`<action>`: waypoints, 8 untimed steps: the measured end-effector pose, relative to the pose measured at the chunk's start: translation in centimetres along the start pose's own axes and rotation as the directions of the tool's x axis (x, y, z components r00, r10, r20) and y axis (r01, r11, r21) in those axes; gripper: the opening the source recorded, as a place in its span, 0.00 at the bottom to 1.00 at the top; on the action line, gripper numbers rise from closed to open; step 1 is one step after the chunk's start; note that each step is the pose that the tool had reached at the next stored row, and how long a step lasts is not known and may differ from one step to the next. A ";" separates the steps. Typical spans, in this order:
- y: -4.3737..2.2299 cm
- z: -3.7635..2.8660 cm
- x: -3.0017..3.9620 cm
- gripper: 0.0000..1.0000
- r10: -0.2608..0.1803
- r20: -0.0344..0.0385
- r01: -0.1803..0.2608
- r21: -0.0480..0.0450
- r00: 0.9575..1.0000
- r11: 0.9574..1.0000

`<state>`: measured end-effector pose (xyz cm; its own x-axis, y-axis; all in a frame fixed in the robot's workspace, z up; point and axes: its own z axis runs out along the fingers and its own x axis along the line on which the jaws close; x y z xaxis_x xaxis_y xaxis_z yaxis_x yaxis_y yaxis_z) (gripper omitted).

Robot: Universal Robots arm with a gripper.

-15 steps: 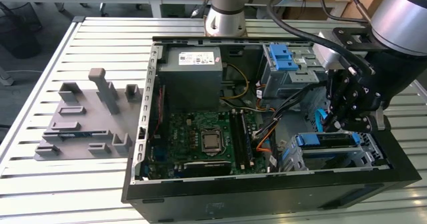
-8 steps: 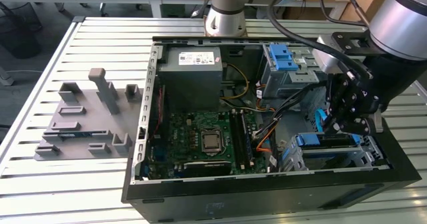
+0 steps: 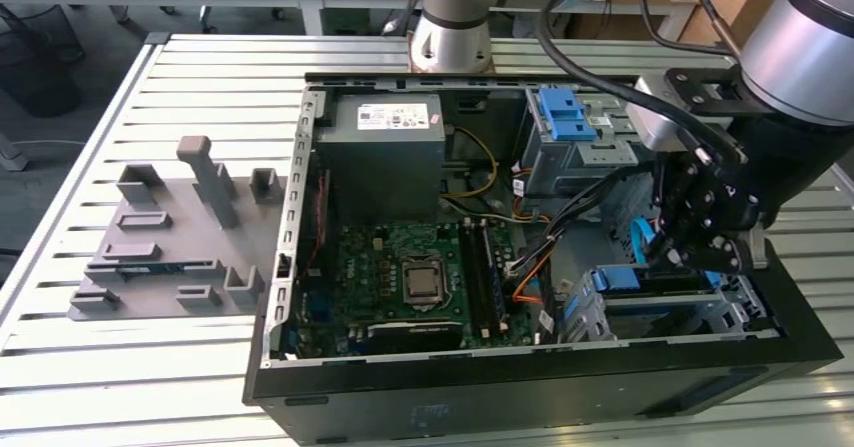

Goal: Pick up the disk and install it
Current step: 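Insert the first disk wire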

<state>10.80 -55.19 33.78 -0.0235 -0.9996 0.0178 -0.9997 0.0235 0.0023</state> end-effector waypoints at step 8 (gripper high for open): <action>-0.10 0.04 0.14 0.16 0.000 0.001 0.000 0.000 1.000 1.000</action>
<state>10.90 -55.34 33.74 -0.0236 -0.9996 0.0170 -0.9997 0.0236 0.0024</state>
